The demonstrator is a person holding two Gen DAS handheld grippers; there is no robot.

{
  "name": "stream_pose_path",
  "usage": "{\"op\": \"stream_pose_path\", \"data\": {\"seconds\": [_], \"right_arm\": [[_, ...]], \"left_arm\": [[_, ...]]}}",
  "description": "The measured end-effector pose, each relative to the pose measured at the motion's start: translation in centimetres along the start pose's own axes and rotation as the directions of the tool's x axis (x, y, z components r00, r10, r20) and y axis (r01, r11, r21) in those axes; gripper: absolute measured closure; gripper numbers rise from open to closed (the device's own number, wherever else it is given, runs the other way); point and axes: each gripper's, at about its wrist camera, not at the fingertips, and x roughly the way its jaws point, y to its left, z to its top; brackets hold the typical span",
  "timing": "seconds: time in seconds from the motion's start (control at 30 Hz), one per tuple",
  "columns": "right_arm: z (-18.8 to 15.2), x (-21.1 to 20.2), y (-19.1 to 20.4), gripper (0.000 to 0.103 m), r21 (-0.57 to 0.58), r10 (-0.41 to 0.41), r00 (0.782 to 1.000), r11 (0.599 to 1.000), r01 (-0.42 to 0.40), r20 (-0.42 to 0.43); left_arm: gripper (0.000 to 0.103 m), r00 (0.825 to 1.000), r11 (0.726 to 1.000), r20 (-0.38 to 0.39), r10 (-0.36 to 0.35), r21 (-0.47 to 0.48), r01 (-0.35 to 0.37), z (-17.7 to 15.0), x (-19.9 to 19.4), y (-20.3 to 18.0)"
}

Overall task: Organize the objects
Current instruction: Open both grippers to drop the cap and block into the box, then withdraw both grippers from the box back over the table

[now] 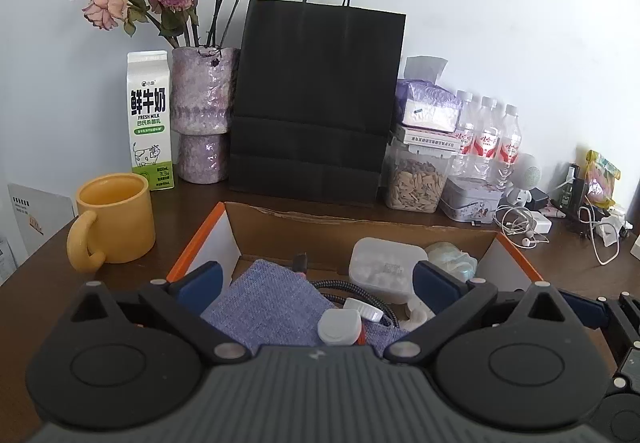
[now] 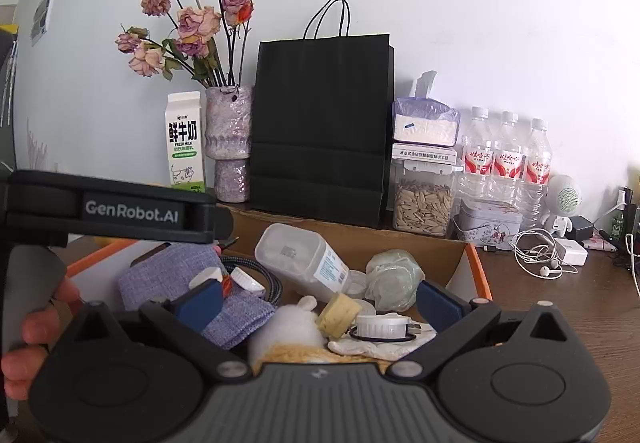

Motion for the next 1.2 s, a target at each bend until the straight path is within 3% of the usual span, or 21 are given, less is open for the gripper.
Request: {"op": "stream_pose_path", "data": {"seconds": [0.53, 0.93, 1.2], "right_arm": [[0.0, -0.7, -0.2, 0.000, 0.005, -0.020, 1.000, 1.000, 0.020, 0.013], [-1.4, -4.5, 0.0, 0.000, -0.027, -0.021, 0.999, 0.999, 0.022, 0.031], [-4.2, -7.7, 0.5, 0.000, -0.036, -0.021, 0.999, 0.999, 0.022, 0.025]], "left_arm": [[0.000, 1.000, 1.000, 0.021, -0.012, 0.008, 0.011, -0.4, -0.7, 0.1], [0.000, 0.993, 0.999, 0.119, -0.027, 0.036, 0.023, -2.5, -5.8, 1.8], [0.000, 0.998, 0.996, 0.044, -0.042, 0.079, 0.038, -6.5, -7.8, 3.1]]}}
